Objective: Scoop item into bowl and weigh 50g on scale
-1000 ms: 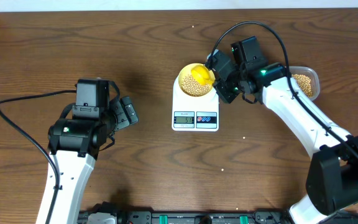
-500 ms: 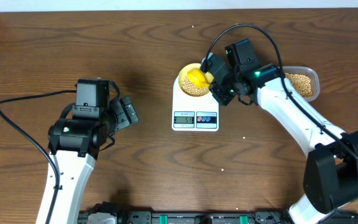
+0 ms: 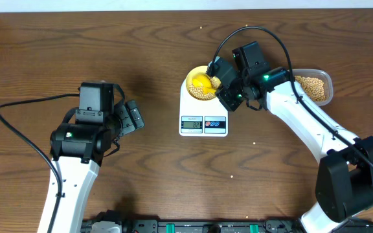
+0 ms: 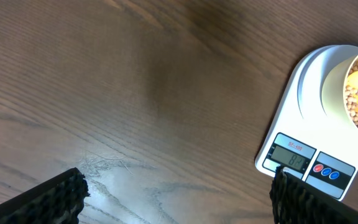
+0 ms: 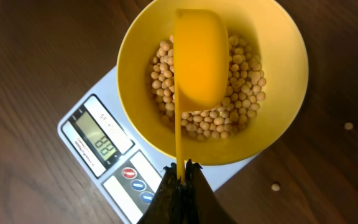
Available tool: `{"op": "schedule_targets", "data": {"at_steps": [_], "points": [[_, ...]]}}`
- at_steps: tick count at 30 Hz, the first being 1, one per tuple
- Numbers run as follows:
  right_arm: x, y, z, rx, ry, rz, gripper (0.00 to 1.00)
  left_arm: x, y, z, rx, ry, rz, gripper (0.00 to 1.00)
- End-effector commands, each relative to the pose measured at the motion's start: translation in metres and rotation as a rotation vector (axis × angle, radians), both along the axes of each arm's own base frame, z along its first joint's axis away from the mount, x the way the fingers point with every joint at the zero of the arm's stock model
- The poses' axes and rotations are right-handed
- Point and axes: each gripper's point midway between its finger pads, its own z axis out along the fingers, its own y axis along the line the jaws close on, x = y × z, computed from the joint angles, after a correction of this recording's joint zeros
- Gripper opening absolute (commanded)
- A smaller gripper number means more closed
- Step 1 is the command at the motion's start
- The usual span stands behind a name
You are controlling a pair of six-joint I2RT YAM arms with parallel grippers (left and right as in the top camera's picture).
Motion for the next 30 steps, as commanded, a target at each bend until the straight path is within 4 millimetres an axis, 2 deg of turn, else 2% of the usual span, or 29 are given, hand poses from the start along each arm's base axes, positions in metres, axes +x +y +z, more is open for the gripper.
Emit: {"op": "schedule_targets", "data": {"at_steps": [1,13,20,26,30], "points": [[0.000,0.005,0.001,0.040,0.046,-0.050,0.01,0.002,0.005,0.004,0.014,-0.009,0.016,0.96],[0.008,0.005,0.008,0.063,0.022,-0.076,0.01,0.002,0.004,0.004,0.014,-0.009,0.016,0.96],[0.015,-0.003,0.014,0.080,0.015,-0.116,0.01,0.002,0.004,0.004,0.013,-0.009,0.015,0.96],[0.020,-0.013,0.026,0.131,0.033,-0.188,0.01,0.002,0.004,0.004,0.014,-0.009,0.016,0.96],[0.014,-0.006,0.037,0.232,0.074,-0.145,0.01,0.002,0.004,0.004,0.014,-0.009,0.016,0.96]]}}
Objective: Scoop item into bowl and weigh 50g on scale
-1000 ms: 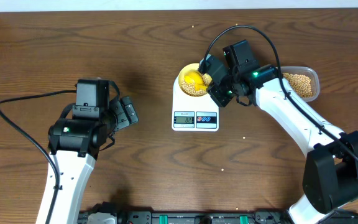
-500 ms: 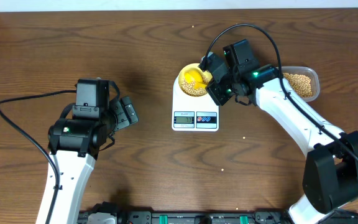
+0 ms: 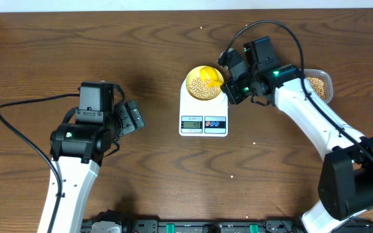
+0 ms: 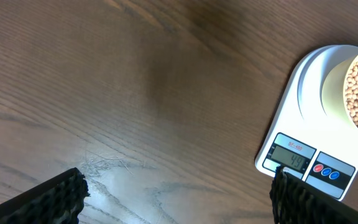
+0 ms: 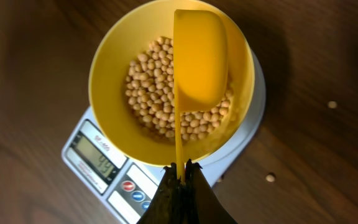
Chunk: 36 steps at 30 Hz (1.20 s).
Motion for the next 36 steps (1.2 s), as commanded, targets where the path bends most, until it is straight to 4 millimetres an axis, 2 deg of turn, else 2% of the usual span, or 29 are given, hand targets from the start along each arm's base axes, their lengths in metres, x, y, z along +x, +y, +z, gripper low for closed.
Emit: {"op": "schedule_targets", "data": {"at_steps": [1,11,23,27,36], "points": [[-0.005,0.012,0.032,0.145,0.004,0.036,0.01,0.002,0.004,0.004,0.014,-0.009,0.016,0.96],[-0.005,0.007,0.041,0.200,0.017,0.035,0.01,0.002,0.004,0.004,0.014,-0.009,0.016,0.96],[0.003,-0.018,0.081,0.317,-0.019,-0.030,0.01,0.002,0.004,0.004,0.013,-0.009,0.015,0.96],[0.000,-0.017,0.091,0.352,-0.022,-0.015,0.01,0.002,0.004,0.004,0.014,-0.009,0.016,0.96],[-0.004,-0.012,0.095,0.408,0.031,-0.038,0.01,0.002,0.004,0.004,0.014,-0.009,0.016,0.96]]}}
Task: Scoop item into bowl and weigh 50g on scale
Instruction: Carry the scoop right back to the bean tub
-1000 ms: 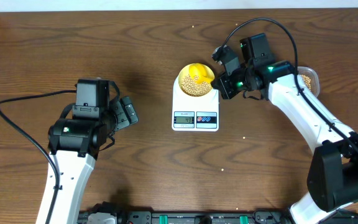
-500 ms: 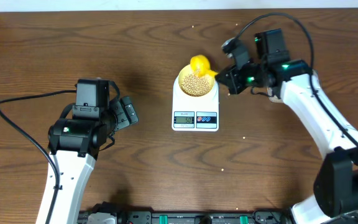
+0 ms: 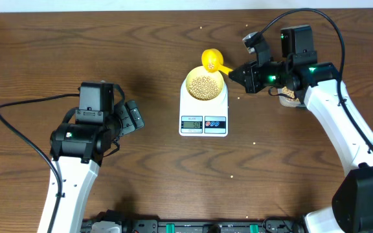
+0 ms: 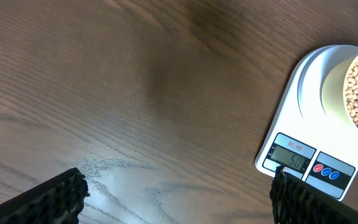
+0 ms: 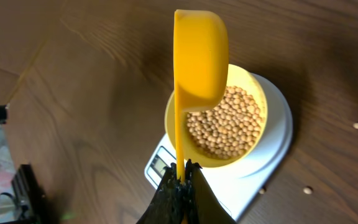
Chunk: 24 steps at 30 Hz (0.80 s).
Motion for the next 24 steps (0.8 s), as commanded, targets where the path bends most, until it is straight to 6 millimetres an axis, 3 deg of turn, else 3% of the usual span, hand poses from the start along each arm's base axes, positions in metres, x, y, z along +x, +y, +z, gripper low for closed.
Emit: {"op": "schedule_targets", "data": {"at_steps": [1,18,24], "points": [[-0.002,0.003,0.019,0.052,-0.007,0.008,0.01,0.002,0.004,0.004,0.013,-0.009,0.015,0.96],[0.002,0.001,0.018,0.059,0.015,-0.031,0.01,0.002,0.004,0.004,0.014,-0.009,0.016,0.96],[0.015,-0.022,0.021,0.131,0.138,-0.194,0.01,0.002,0.004,0.004,0.014,-0.009,0.016,0.96]]}}
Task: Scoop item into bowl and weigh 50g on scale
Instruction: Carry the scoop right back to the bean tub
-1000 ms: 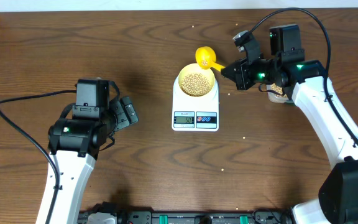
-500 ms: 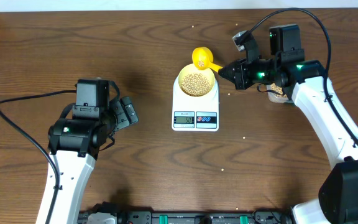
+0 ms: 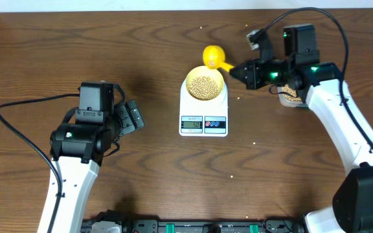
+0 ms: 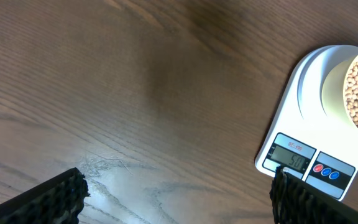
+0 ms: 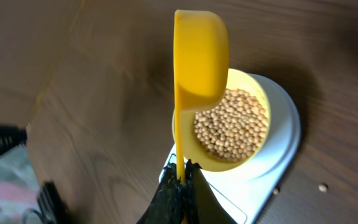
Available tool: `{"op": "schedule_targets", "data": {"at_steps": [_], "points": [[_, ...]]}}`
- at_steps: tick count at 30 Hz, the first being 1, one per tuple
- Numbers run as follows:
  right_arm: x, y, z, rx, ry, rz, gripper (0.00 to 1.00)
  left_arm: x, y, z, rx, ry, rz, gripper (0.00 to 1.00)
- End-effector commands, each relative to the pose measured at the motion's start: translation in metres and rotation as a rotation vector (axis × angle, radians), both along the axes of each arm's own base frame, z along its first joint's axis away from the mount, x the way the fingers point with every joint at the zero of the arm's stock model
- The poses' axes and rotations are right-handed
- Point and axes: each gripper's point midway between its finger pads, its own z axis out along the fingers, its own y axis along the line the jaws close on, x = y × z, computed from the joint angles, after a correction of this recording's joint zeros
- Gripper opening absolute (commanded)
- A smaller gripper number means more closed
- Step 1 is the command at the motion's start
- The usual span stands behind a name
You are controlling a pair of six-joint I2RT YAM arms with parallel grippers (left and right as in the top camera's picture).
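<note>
A yellow bowl (image 3: 205, 84) of soybeans sits on the white scale (image 3: 203, 120), whose display (image 4: 291, 162) reads about 50. My right gripper (image 5: 180, 177) is shut on the handle of the yellow scoop (image 5: 199, 56), holding it raised above and behind the bowl; the scoop (image 3: 211, 56) looks empty. The bowl (image 5: 232, 127) lies below it in the right wrist view. My left gripper (image 4: 178, 193) is open over bare table, left of the scale, its fingers (image 4: 48, 199) wide apart.
A clear container of soybeans (image 3: 289, 96) is mostly hidden under the right arm at the back right. A few stray beans (image 3: 254, 144) lie on the wooden table (image 3: 154, 45) around the scale.
The right gripper has tilted and shifted slightly with the scoop, which sits a little further behind the bowl. The scale reading and the left arm are unchanged.
The scoop was first down inside the bowl among the beans with the scale reading unsettled. Then it was lifted at the bowl's right rim and the display read 49. Later it was raised clear behind the bowl with about 50 showing, where it stays.
</note>
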Motion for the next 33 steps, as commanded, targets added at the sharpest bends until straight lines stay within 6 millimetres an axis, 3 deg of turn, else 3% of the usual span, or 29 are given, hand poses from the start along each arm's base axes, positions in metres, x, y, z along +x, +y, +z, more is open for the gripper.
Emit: {"op": "schedule_targets", "data": {"at_steps": [1,10,16,23,33], "points": [[0.009,-0.019,0.016,0.070,0.069,-0.119,0.01,0.002,0.004,0.004,0.014,-0.009,0.016,0.96],[0.015,-0.082,0.021,0.139,0.184,-0.309,0.01,0.002,0.004,0.004,0.014,-0.009,0.016,0.96],[-0.014,-0.132,0.017,0.134,0.318,-0.438,0.01,0.002,0.004,0.004,0.014,-0.009,0.016,0.96],[-0.032,-0.177,0.029,0.095,0.301,-0.568,0.01,0.002,0.004,0.004,0.014,-0.009,0.016,0.96],[-0.056,-0.234,-0.001,-0.156,0.383,-0.793,0.01,0.002,0.004,0.004,0.014,-0.009,0.016,0.96]]}}
